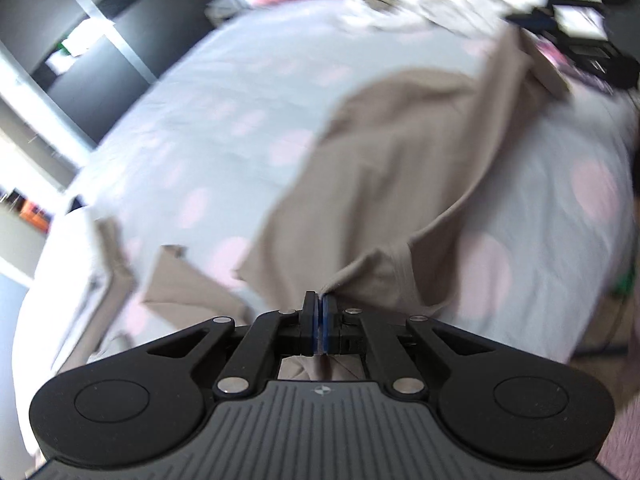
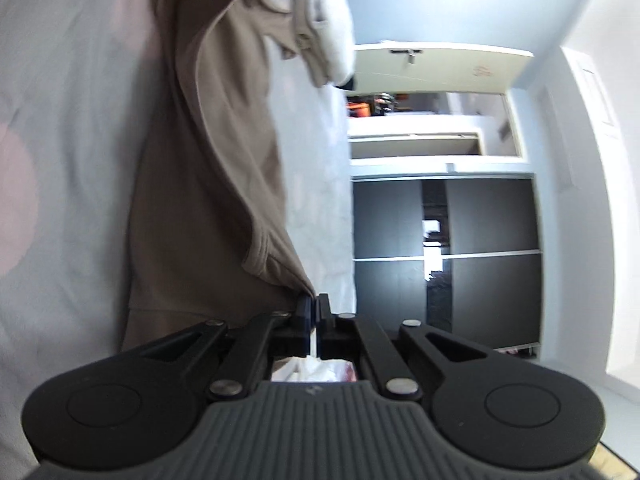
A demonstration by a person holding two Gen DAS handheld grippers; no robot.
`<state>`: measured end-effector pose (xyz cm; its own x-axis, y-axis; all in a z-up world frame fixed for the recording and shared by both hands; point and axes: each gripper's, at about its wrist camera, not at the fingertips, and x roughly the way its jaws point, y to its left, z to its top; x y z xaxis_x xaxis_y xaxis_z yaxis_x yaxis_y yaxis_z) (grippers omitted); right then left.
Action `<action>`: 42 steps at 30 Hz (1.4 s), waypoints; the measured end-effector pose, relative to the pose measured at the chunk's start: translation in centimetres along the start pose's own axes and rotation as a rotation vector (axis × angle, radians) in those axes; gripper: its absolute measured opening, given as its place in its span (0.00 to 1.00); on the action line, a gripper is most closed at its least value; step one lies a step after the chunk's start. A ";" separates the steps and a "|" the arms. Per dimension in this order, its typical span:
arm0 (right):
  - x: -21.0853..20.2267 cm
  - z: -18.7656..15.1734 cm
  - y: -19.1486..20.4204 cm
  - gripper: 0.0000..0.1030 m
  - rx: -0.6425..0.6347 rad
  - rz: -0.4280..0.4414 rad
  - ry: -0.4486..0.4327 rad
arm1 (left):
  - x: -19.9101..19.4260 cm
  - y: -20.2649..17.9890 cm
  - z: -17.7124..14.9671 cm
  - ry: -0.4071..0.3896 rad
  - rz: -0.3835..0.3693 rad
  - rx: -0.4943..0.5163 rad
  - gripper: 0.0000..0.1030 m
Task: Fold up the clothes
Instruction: 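Lift the taupe top high with both grippers and shake it out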
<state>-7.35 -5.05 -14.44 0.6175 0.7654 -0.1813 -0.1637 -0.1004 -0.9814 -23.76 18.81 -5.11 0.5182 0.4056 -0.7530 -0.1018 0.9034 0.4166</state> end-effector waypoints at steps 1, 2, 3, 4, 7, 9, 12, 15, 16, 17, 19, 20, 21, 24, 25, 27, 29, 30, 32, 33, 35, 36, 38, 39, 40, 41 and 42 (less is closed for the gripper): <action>-0.2 0.1 -0.6 0.02 0.011 -0.021 0.008 | -0.8 0.7 0.3 -0.023 0.019 -0.031 0.00; -0.2 0.1 -1.5 0.02 0.031 -0.041 0.020 | -1.6 1.3 0.6 -0.045 0.038 -0.061 0.00; -0.2 0.0 -2.8 0.01 0.065 -0.060 0.036 | -2.4 2.0 1.0 -0.070 0.057 -0.086 0.00; 0.0 -0.1 -4.1 0.01 0.100 -0.078 0.054 | -3.4 2.6 1.5 -0.101 0.080 -0.105 0.00; 0.8 -0.7 -8.9 0.01 0.202 -0.141 0.107 | -6.5 4.4 3.6 -0.209 0.145 -0.140 0.00; 1.2 -1.1 -12.3 0.01 0.241 -0.221 0.128 | -8.6 5.9 5.4 -0.290 0.181 -0.150 0.00; 1.8 -0.7 -17.4 0.01 0.290 -0.364 0.142 | -12.3 7.6 7.9 -0.414 0.259 -0.154 0.00; 1.5 0.1 -22.4 0.01 0.355 -0.512 0.151 | -16.6 8.9 9.8 -0.539 0.339 -0.161 0.00; 1.1 0.5 -24.0 0.01 0.379 -0.557 0.152 | -18.0 9.3 10.4 -0.577 0.356 -0.160 0.00; 0.6 0.8 -25.5 0.01 0.403 -0.602 0.153 | -19.5 9.7 10.9 -0.613 0.367 -0.155 0.00; -0.6 1.3 -27.9 0.01 0.436 -0.684 0.149 | -22.5 10.3 11.9 -0.676 0.379 -0.153 0.00; -1.3 1.5 -29.1 0.01 0.449 -0.724 0.145 | -24.1 10.6 12.2 -0.707 0.381 -0.158 0.00; -2.1 1.7 -30.1 0.01 0.456 -0.768 0.142 | -25.7 10.8 12.5 -0.743 0.382 -0.164 0.00; -4.6 2.1 -32.5 0.01 0.475 -0.904 0.142 | -30.4 10.5 12.9 -0.856 0.402 -0.169 0.00; -5.4 2.1 -33.4 0.01 0.501 -0.934 0.144 | -31.8 10.2 12.9 -0.892 0.413 -0.168 0.00; -7.1 2.4 -34.7 0.01 0.544 -0.975 0.138 | -34.2 9.4 12.7 -0.967 0.451 -0.160 0.00; -8.7 2.9 -35.5 0.01 0.562 -1.019 0.123 | -35.9 8.4 12.7 -1.015 0.506 -0.147 0.00; -9.6 3.2 -35.9 0.01 0.568 -1.040 0.115 | -36.5 8.1 12.8 -1.028 0.523 -0.145 0.00; -11.0 3.7 -36.5 0.01 0.588 -1.058 0.096 | -37.3 7.8 12.7 -1.038 0.538 -0.146 0.00; -11.6 3.9 -36.8 0.01 0.603 -1.061 0.085 | -37.4 7.9 12.7 -1.037 0.544 -0.148 0.00; -12.8 4.3 -37.3 0.01 0.629 -1.068 0.065 | -37.2 8.0 12.8 -1.019 0.555 -0.154 0.00; -13.1 4.5 -37.4 0.01 0.633 -1.069 0.056 | -37.2 7.9 12.8 -1.000 0.556 -0.161 0.00; -12.9 4.9 -37.2 0.01 0.623 -1.067 0.045 | -36.2 8.3 12.9 -0.947 0.542 -0.174 0.00; -12.4 5.0 -37.0 0.01 0.621 -1.050 0.044 | -35.7 8.6 12.6 -0.911 0.527 -0.178 0.00; -11.6 5.1 -36.6 0.01 0.621 -1.022 0.049 | -34.7 9.0 12.5 -0.872 0.513 -0.180 0.00; -10.8 5.2 -36.1 0.01 0.622 -0.989 0.054 | -33.1 9.5 12.5 -0.828 0.500 -0.182 0.00; -9.7 5.1 -35.5 0.01 0.626 -0.947 0.064 | -31.4 10.1 12.4 -0.781 0.486 -0.187 0.00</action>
<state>-11.49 -5.66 22.45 0.7326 0.3293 0.5957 0.0448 0.8500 -0.5249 -30.58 13.44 29.04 0.7991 0.5976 0.0657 -0.5568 0.6944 0.4558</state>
